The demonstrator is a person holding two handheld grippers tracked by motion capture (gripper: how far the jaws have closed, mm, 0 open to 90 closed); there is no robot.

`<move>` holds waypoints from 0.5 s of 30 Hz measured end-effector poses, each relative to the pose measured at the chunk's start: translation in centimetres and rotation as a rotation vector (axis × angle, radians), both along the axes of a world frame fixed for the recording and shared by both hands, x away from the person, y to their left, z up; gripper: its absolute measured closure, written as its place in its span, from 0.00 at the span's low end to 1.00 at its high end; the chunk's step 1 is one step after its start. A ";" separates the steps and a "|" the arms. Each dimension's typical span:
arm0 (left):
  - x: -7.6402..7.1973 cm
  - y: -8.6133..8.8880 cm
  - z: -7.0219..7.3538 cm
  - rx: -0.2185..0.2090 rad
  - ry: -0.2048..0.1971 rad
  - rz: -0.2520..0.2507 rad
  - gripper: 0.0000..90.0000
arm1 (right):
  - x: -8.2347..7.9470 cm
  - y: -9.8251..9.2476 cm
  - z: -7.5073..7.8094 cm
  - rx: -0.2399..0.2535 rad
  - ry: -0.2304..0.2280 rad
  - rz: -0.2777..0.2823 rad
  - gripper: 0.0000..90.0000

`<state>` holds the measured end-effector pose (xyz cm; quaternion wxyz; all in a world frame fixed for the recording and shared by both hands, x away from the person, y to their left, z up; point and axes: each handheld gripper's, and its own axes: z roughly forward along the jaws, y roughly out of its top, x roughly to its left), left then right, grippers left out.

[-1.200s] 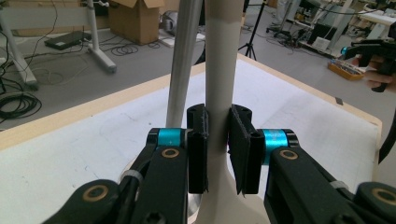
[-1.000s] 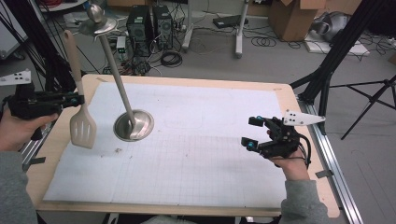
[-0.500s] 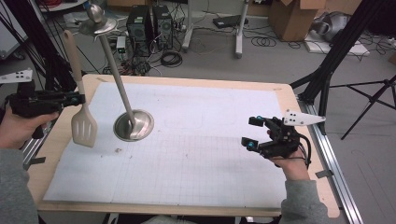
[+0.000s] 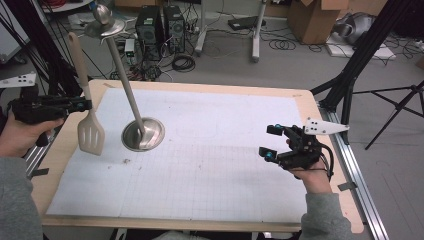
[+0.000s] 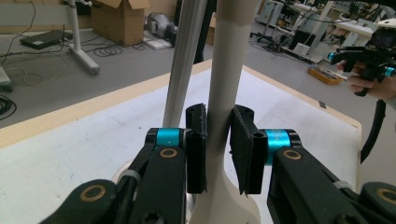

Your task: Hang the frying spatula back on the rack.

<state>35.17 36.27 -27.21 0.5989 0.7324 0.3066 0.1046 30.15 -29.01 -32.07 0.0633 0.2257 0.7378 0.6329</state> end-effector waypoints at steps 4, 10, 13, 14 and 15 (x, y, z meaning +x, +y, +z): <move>0.3 0.0 0.0 0.000 0.001 -0.005 0.84 | 0.0 0.0 0.0 -0.003 -0.001 0.002 0.12; 0.4 -0.1 -0.1 -0.001 -0.005 -0.004 0.84 | 0.0 -0.1 0.0 -0.002 -0.002 -0.001 0.12; 0.5 -0.2 -0.2 0.002 -0.009 -0.004 0.84 | 0.0 -0.1 0.0 -0.005 0.001 -0.002 0.12; 0.5 -0.2 -0.2 -0.002 -0.008 -0.006 0.84 | -0.1 -0.1 0.0 -0.004 0.005 -0.003 0.12; 0.5 -0.3 -0.2 -0.003 -0.009 -0.004 0.84 | -0.1 -0.1 0.0 -0.004 0.000 -0.003 0.12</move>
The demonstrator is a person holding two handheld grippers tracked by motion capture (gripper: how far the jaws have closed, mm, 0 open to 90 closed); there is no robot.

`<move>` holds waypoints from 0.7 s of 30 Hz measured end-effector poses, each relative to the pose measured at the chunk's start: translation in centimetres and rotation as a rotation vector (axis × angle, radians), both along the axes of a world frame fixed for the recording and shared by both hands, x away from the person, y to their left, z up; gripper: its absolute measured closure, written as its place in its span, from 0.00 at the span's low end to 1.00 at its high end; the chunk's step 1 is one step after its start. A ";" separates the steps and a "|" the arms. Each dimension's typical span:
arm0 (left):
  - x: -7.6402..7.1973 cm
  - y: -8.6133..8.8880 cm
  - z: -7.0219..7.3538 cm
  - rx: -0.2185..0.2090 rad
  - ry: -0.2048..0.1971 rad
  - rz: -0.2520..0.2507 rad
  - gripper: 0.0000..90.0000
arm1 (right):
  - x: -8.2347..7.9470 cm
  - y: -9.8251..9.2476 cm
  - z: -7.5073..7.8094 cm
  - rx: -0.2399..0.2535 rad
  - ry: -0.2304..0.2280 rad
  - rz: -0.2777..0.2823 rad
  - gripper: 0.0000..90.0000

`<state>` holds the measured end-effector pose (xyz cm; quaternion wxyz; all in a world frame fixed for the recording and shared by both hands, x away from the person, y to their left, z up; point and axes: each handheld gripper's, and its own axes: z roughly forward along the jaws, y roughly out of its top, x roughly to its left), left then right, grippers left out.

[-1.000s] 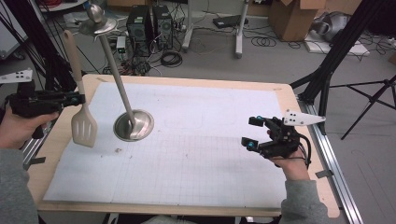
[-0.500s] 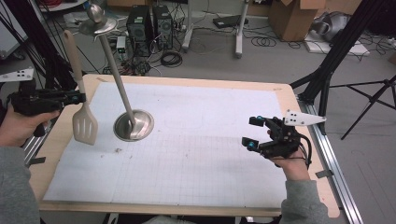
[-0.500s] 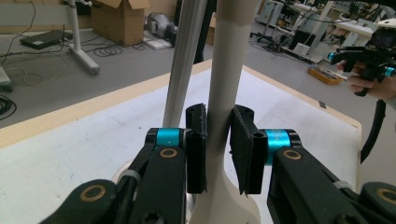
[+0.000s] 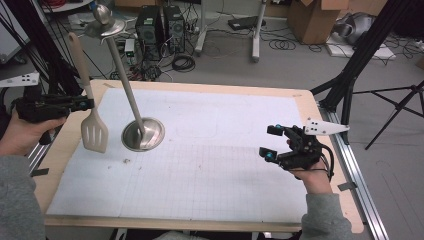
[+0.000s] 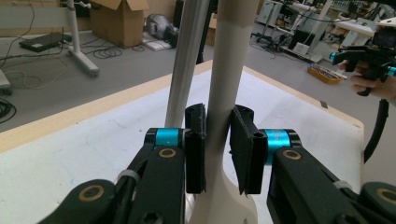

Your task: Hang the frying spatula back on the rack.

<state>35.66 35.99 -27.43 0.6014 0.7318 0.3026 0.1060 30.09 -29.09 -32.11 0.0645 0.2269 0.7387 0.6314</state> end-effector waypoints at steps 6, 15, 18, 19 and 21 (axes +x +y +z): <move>0.1 0.1 0.0 0.000 -0.001 -0.003 0.84 | 0.0 -0.1 0.0 0.001 -0.003 -0.003 0.12; 0.4 0.5 -0.1 -0.019 0.013 -0.020 0.83 | -0.1 0.0 0.0 0.001 -0.003 0.000 0.12; 0.5 0.5 -0.1 -0.018 0.013 -0.023 0.83 | -0.1 0.0 0.0 0.000 0.000 0.000 0.12; 0.6 0.5 -0.2 -0.018 0.012 -0.025 0.83 | 0.0 0.0 0.0 0.000 0.003 -0.001 0.12; 0.7 0.5 -0.2 -0.024 0.015 -0.029 0.83 | 0.0 0.0 0.0 -0.003 0.003 0.000 0.12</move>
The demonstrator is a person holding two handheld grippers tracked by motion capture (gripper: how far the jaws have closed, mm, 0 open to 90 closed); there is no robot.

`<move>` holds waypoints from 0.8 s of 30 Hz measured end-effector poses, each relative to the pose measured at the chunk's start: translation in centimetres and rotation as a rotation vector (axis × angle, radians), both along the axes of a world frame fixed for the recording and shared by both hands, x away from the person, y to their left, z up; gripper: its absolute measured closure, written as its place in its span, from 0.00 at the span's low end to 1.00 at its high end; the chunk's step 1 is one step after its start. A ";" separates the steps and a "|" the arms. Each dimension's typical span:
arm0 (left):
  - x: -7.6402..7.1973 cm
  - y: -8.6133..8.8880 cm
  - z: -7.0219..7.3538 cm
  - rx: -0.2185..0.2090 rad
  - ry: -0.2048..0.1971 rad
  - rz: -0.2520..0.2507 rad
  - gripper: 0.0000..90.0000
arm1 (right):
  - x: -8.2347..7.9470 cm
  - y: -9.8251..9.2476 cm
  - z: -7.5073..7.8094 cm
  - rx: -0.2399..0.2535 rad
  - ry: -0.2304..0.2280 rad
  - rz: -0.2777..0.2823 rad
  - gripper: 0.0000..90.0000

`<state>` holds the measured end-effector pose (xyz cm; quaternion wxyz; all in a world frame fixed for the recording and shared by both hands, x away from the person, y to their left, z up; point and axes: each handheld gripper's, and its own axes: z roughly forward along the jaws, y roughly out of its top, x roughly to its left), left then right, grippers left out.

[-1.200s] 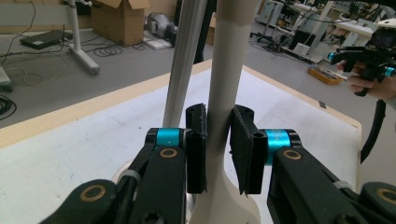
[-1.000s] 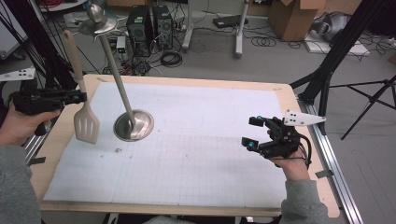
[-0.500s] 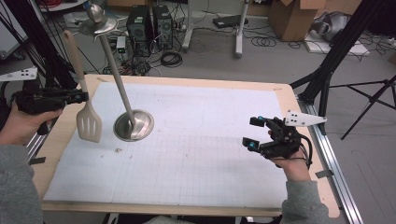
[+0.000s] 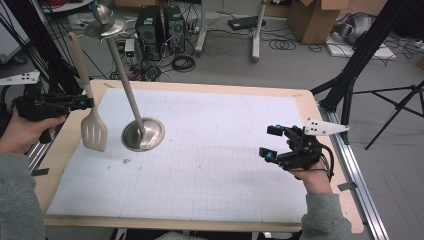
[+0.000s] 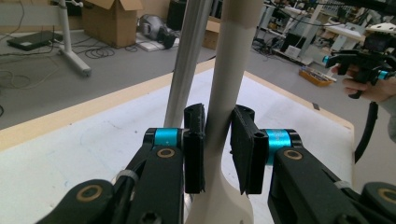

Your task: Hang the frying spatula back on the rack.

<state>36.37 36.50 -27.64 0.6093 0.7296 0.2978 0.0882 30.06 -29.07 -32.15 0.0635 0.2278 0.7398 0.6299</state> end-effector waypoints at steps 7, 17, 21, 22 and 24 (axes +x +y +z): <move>0.3 -0.2 -0.2 -0.011 0.002 -0.019 0.83 | 0.0 -0.1 -0.1 0.001 -0.002 -0.007 0.12; 0.5 -0.5 -0.5 -0.032 -0.024 0.050 0.57 | -0.1 -0.2 -0.1 0.001 0.002 -0.009 0.12; 0.1 0.1 -0.3 -0.043 -0.088 0.108 0.51 | -0.1 -0.2 -0.1 0.003 0.000 -0.009 0.12; -0.1 0.2 -0.2 -0.047 -0.107 0.119 0.49 | -0.1 -0.2 -0.1 0.003 0.000 -0.009 0.12; -0.5 0.5 0.0 -0.054 -0.152 0.140 0.44 | -0.1 -0.2 -0.1 0.000 0.002 -0.009 0.12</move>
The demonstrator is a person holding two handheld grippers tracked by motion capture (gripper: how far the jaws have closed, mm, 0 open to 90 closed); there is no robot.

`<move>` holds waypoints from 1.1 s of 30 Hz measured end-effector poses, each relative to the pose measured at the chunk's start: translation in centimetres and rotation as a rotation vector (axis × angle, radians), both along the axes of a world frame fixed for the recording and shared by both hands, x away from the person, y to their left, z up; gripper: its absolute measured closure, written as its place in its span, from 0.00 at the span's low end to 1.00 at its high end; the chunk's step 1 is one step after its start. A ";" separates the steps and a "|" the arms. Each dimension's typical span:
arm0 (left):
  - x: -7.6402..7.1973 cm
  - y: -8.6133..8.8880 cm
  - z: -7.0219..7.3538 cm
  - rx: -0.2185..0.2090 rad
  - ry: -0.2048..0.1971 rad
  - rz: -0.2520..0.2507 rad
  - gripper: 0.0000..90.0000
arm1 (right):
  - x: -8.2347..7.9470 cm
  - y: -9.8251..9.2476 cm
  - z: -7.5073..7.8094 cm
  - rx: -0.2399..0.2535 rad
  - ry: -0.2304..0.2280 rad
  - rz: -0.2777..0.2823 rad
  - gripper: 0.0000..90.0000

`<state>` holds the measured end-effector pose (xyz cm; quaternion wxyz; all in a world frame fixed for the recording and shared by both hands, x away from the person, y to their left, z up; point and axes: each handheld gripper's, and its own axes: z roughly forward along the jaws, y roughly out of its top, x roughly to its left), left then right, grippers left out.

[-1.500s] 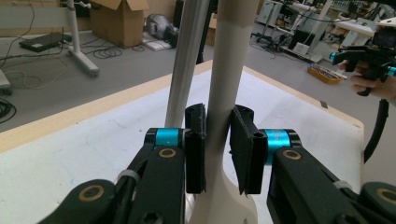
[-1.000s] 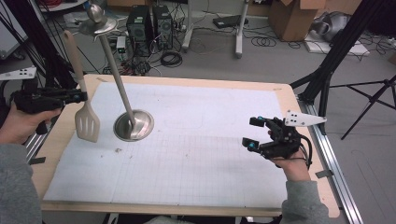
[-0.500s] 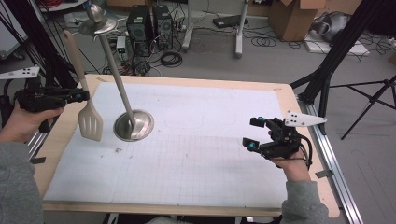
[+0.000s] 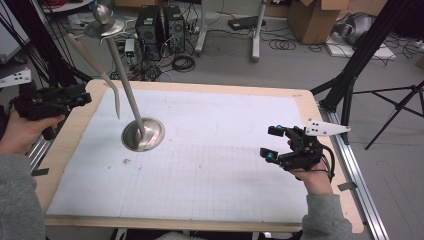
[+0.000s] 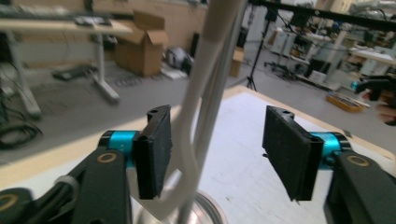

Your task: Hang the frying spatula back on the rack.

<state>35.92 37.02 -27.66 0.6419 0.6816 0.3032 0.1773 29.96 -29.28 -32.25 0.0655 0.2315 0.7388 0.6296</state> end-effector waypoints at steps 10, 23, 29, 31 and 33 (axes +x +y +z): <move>-1.7 0.5 0.6 0.090 -0.092 0.091 0.24 | 0.0 0.2 0.0 -0.003 -0.004 0.002 0.12; -3.8 0.1 1.0 0.047 -0.078 0.107 0.19 | 0.1 0.3 -0.1 -0.012 -0.003 0.000 0.12; -5.3 -0.7 0.6 0.057 -0.092 0.147 0.19 | 0.2 0.3 -0.1 -0.015 -0.013 -0.011 0.12; -5.9 -0.9 0.6 0.059 -0.108 0.155 0.19 | 0.2 0.3 0.0 -0.009 -0.009 -0.020 0.12; -6.6 -1.2 0.5 0.058 -0.120 0.171 0.19 | 0.2 0.2 0.0 -0.012 -0.016 -0.023 0.12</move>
